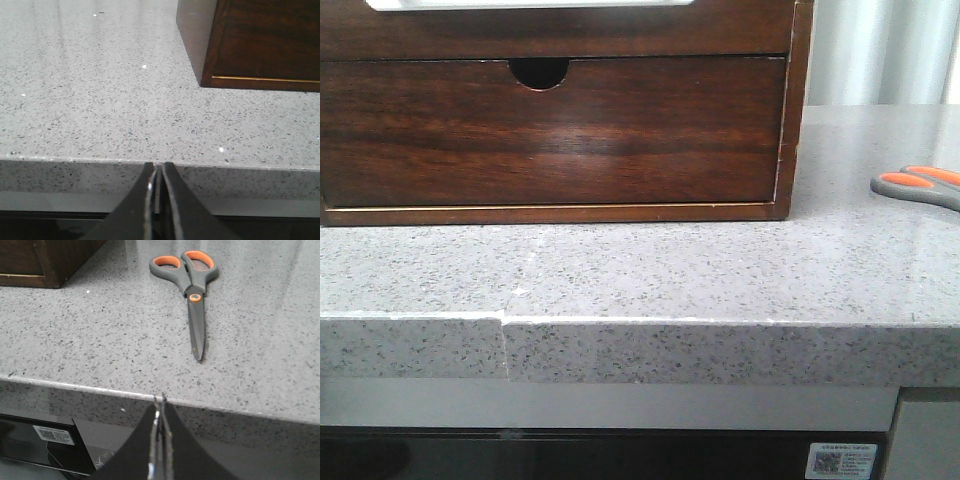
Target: Put scissors in drawer with both arms
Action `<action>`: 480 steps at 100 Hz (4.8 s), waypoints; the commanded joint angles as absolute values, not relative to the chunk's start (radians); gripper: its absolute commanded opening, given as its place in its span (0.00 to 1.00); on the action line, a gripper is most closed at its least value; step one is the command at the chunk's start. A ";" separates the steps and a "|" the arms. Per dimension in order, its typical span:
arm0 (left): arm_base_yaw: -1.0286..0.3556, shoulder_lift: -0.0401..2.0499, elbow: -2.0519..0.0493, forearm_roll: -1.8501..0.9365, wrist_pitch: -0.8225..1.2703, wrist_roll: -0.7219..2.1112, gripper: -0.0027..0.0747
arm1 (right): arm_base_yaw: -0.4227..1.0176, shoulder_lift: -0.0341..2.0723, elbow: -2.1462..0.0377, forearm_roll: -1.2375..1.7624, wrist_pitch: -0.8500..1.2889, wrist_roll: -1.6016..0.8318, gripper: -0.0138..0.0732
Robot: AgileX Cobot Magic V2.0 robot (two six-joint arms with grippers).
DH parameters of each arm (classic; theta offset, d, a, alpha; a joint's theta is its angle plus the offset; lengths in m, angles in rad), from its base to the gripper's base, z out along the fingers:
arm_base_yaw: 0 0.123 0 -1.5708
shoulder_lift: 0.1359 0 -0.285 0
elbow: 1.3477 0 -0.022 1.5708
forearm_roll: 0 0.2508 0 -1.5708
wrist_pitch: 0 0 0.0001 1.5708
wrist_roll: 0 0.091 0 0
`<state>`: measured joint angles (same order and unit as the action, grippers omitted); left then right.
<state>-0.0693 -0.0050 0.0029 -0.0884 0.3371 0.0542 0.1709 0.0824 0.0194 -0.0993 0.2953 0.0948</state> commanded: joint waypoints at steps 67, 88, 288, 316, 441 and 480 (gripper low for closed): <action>-0.067 -0.035 0.025 -0.083 0.302 0.057 0.01 | 0.164 0.096 0.027 -0.109 0.235 0.095 0.12; -0.067 -0.035 0.025 -0.083 0.302 0.057 0.01 | 0.164 0.096 0.027 -0.109 0.226 0.095 0.12; -0.191 0.752 -0.613 -1.327 0.640 0.402 0.56 | 0.164 0.355 -0.417 0.150 0.372 0.093 0.74; -0.223 0.938 -0.613 -1.784 0.685 0.642 0.56 | 0.164 0.359 -0.417 0.150 0.368 0.093 0.74; -0.223 1.179 -0.730 -1.861 0.673 0.688 0.55 | 0.164 0.359 -0.417 0.150 0.412 0.093 0.74; -0.223 1.217 -0.756 -1.857 0.677 0.688 0.38 | 0.164 0.359 -0.417 0.150 0.423 0.093 0.74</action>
